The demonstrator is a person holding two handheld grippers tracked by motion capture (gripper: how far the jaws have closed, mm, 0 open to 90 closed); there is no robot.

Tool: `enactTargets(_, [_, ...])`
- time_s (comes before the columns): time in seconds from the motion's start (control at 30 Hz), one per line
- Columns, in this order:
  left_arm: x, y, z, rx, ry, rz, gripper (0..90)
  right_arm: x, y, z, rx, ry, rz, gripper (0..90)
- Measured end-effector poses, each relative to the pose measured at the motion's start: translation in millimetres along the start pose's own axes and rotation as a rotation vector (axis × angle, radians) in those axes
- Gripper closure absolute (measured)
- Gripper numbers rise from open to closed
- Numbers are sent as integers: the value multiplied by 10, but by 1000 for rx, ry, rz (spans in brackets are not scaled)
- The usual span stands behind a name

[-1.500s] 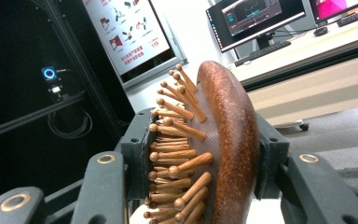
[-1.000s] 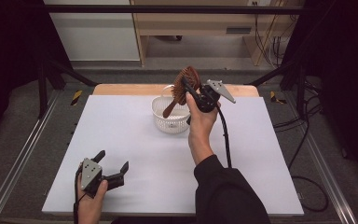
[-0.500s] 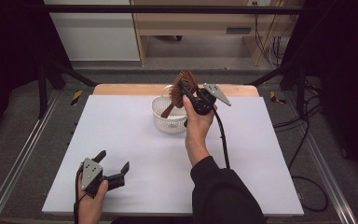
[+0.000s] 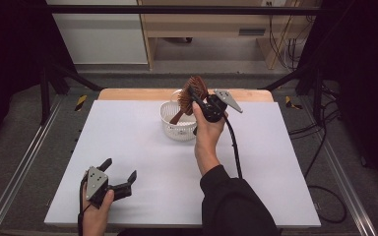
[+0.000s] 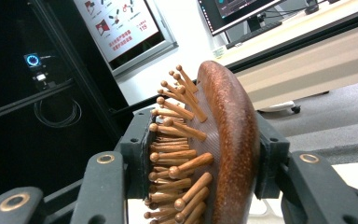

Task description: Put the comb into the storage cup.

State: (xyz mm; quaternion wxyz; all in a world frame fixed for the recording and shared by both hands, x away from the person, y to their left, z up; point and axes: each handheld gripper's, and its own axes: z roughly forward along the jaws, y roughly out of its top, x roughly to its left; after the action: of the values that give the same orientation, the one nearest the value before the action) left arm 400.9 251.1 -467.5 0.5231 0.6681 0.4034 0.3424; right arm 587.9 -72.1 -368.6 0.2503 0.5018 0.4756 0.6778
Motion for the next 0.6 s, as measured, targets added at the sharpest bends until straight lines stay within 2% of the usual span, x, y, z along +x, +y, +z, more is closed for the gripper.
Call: enactTargets(0.6, [-3,-1,2,1,-2,1,43,-23,-66,25,3,-6,23,504])
